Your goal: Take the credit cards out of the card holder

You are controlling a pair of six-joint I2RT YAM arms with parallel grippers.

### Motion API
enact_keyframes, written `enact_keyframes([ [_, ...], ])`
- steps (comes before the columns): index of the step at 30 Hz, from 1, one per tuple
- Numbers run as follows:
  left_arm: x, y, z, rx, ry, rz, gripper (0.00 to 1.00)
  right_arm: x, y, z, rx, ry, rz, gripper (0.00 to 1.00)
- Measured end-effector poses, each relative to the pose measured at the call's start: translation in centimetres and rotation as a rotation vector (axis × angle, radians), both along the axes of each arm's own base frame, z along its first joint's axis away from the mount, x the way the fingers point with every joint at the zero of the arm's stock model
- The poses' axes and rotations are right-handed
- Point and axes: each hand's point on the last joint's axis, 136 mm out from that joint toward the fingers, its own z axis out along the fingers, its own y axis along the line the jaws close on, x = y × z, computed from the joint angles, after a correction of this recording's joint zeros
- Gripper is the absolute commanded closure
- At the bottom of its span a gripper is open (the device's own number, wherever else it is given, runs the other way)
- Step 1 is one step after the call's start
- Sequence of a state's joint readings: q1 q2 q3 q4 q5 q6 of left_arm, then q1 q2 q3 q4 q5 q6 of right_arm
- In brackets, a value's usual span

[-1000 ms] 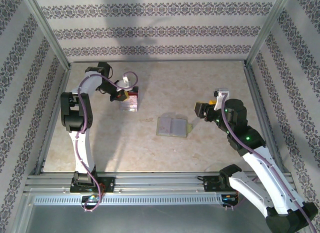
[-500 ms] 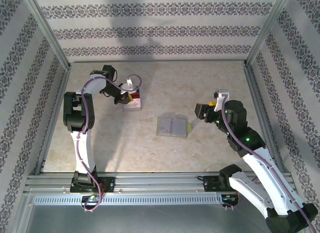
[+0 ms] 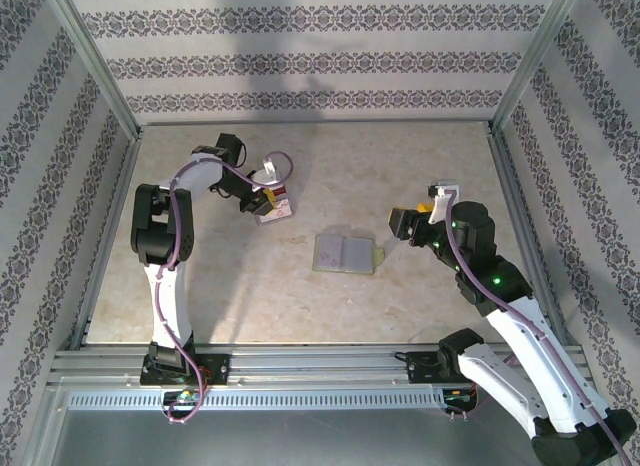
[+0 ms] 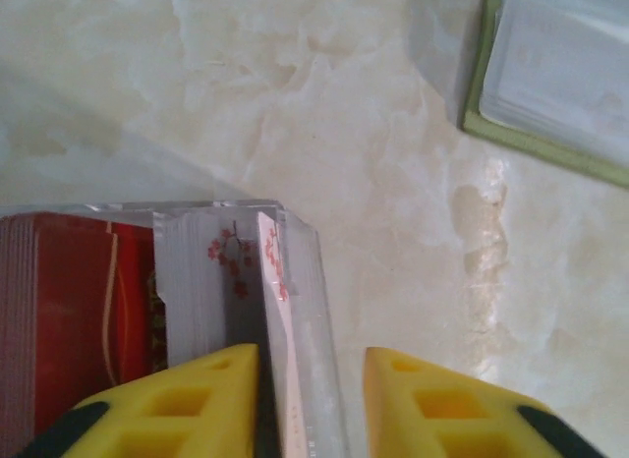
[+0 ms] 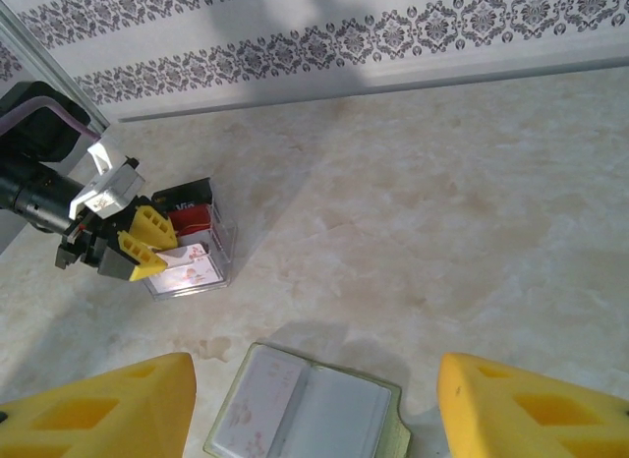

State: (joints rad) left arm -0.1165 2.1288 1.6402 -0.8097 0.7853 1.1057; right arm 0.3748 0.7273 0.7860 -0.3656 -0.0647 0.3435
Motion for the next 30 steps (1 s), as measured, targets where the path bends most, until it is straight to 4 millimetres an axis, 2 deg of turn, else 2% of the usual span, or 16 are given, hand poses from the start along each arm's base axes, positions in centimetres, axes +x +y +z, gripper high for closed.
enact_keyframes([
  [7,-1.1,0.3,1.6,0.007,-0.024,0.029,0.56,0.0,0.0,-0.8,0.005,0.037,-0.007,0.4],
  [13,-2.1,0.5,5.2,-0.023,-0.106,0.114,0.5,0.3,0.4,-3.5,-0.054,0.161,-0.044,0.46],
  [17,-2.6,1.0,7.0,-0.042,-0.144,0.239,0.36,0.4,1.5,-5.4,-0.115,0.251,-0.063,0.48],
  [18,-2.8,1.2,7.1,-0.044,-0.147,0.286,0.32,0.4,1.9,-6.0,-0.129,0.274,-0.067,0.49],
  [19,-2.9,1.3,7.2,-0.047,-0.144,0.323,0.24,0.4,2.2,-6.5,-0.142,0.291,-0.07,0.48],
  [20,-3.1,1.3,7.2,-0.049,-0.141,0.368,0.1,0.4,2.8,-7.2,-0.157,0.315,-0.072,0.49],
  [21,-3.3,1.3,7.2,-0.053,-0.14,0.42,0.0,0.3,3.3,-7.9,-0.174,0.338,-0.07,0.49],
  [25,-4.3,0.9,6.9,-0.075,-0.122,0.587,0.01,0.1,5.9,-10.5,-0.246,0.414,-0.054,0.48],
  [30,-5.3,1.2,6.7,-0.109,-0.083,0.843,0.0,0.1,10.4,-12.8,-0.346,0.474,-0.001,0.47],
])
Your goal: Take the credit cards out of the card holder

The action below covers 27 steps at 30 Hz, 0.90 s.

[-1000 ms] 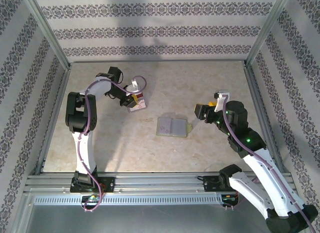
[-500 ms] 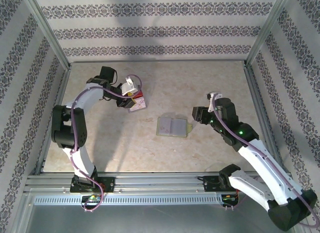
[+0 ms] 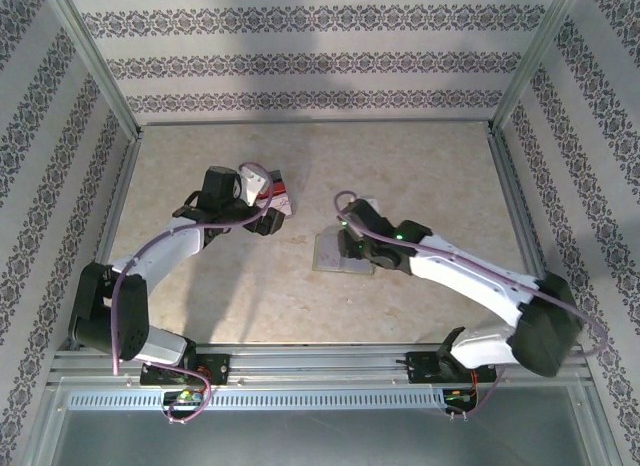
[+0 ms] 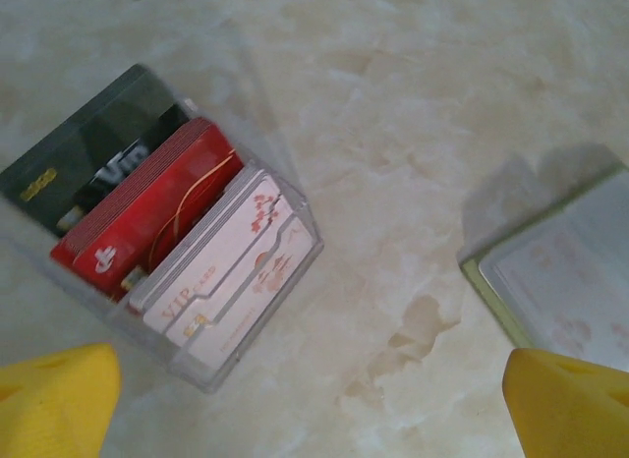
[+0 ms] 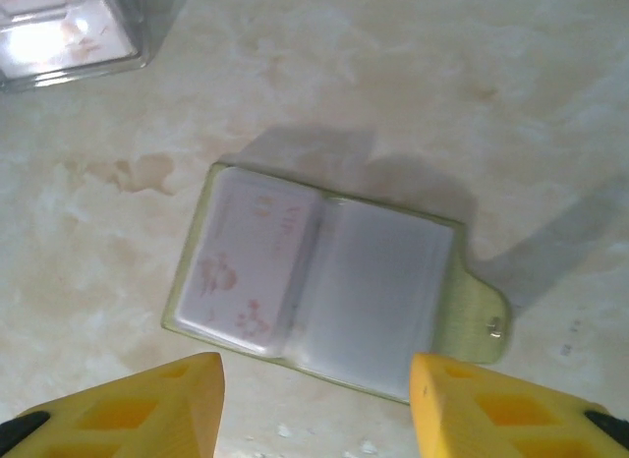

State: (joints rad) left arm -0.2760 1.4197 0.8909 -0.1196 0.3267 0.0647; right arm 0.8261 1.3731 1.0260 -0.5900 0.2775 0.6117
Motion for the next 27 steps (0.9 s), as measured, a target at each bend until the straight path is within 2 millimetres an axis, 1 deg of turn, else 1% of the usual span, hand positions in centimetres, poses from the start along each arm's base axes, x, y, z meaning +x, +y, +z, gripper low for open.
enact_keyframes([
  [1,-0.2,0.6,-0.1,-0.018,0.008,0.065,0.0,0.1,1.0,-0.4,-0.013,0.011,0.012,0.47],
  [4,-1.3,2.7,-0.8,-0.058,0.031,0.247,0.01,0.5,3.3,-1.5,-0.04,0.045,0.033,0.46],
  [6,-1.9,4.3,-1.1,-0.067,0.037,0.357,0.01,0.9,4.2,-2.5,-0.06,0.072,0.04,0.45],
  [10,-2.5,7.1,-0.7,-0.072,0.003,0.541,0.01,1.2,5.0,-5.1,-0.109,0.133,0.046,0.45],
  [13,-2.7,8.3,-0.3,-0.075,-0.021,0.616,0.01,1.3,5.5,-6.9,-0.143,0.178,0.051,0.45],
  [16,-2.8,8.9,-0.6,-0.071,-0.019,0.654,0.01,1.5,5.9,-8.2,-0.169,0.206,0.052,0.45],
  [20,-2.8,9.0,-1.3,-0.072,0.002,0.673,0.01,1.9,6.2,-9.6,-0.202,0.233,0.053,0.45],
  [24,-2.8,9.0,-2.3,-0.069,0.03,0.683,0.01,1.8,6.0,-10.6,-0.227,0.254,0.051,0.44],
  [27,-2.9,8.9,-2.7,-0.07,0.04,0.686,0.01,1.7,5.9,-11.3,-0.243,0.267,0.054,0.44],
])
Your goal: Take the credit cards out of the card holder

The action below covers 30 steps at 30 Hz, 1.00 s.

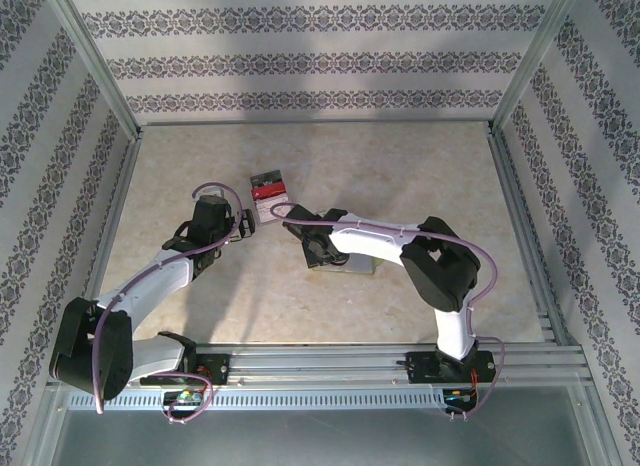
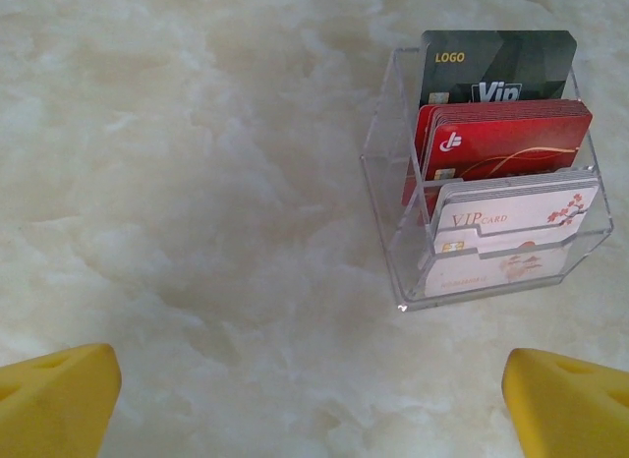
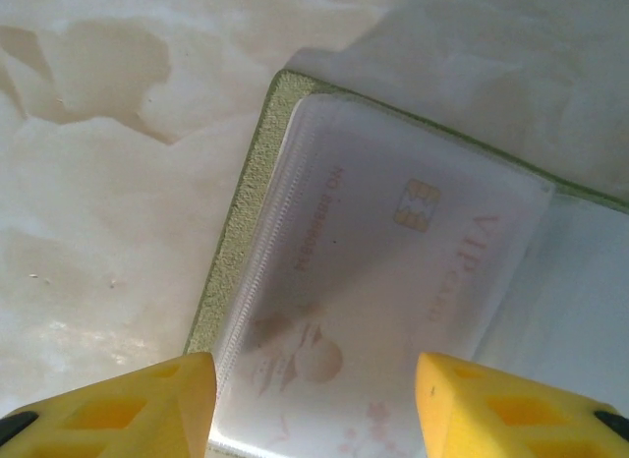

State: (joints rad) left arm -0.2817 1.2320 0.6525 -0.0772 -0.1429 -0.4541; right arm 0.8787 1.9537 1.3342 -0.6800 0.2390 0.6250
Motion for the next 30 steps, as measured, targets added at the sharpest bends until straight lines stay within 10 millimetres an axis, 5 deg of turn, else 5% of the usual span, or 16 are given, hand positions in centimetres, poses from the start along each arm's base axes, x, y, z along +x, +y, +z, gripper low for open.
enact_keyframes([
  [23,0.0,-0.6,1.1,-0.032,-0.029,-0.027,0.0,0.6,-0.5,-0.1,0.035,-0.006,-0.022,0.97],
  [30,-0.2,-2.0,2.5,-0.047,-0.064,-0.068,0.0,0.7,-0.9,1.4,0.057,-0.034,-0.028,1.0],
])
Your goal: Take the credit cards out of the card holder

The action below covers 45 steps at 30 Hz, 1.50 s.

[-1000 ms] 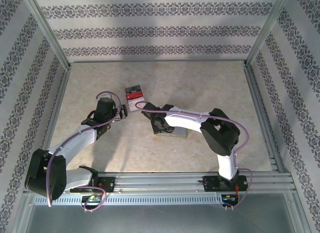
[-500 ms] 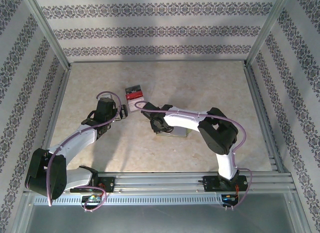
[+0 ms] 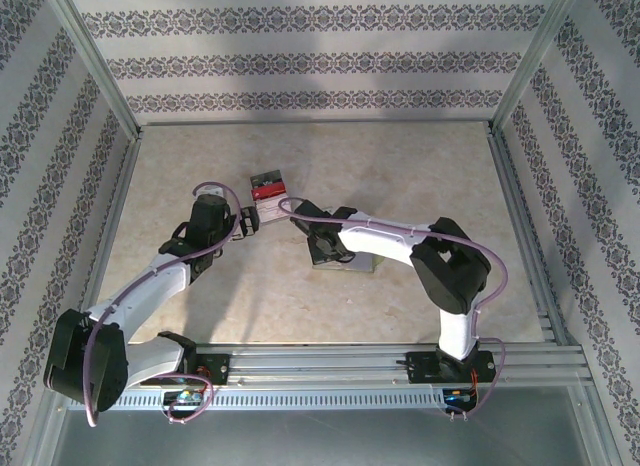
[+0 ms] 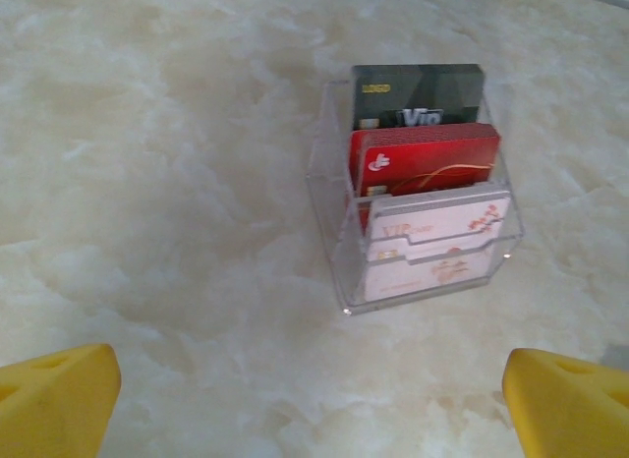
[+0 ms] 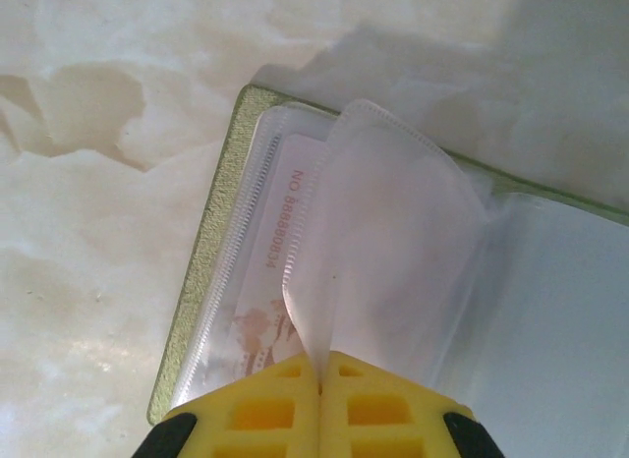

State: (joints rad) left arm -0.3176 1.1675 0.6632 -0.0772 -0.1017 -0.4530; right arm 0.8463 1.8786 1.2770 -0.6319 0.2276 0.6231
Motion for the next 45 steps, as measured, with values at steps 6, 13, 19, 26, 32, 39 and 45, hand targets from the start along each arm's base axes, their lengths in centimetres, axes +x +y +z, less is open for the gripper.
enact_keyframes([
  [6,-0.7,-4.0,0.7,0.005,-0.016,-0.115,0.0,-0.6,-1.9,1.9,0.016,-0.038,-0.025,0.93],
  [13,-1.6,-9.8,-0.5,0.038,0.025,-0.272,0.02,-1.6,-5.5,1.2,0.007,-0.037,-0.094,0.79],
  [19,-2.1,-12.5,-1.7,0.058,0.055,-0.34,0.05,-1.9,-7.3,0.0,0.009,-0.036,-0.128,0.78],
  [26,-2.7,-14.1,-2.5,0.07,0.073,-0.382,0.14,-2.0,-8.6,-0.3,0.022,-0.048,-0.171,0.68],
  [32,-3.4,-17.1,-4.1,0.089,0.11,-0.453,0.27,-1.9,-11.4,0.0,0.04,-0.066,-0.245,0.63],
  [39,-3.6,-20.5,-6.5,0.098,0.157,-0.526,0.39,-2.3,-13.8,-0.6,0.049,-0.062,-0.293,0.62],
  [45,-3.6,-21.5,-8.2,0.084,0.199,-0.549,0.47,-2.4,-15.6,-1.6,0.053,-0.039,-0.325,0.64],
])
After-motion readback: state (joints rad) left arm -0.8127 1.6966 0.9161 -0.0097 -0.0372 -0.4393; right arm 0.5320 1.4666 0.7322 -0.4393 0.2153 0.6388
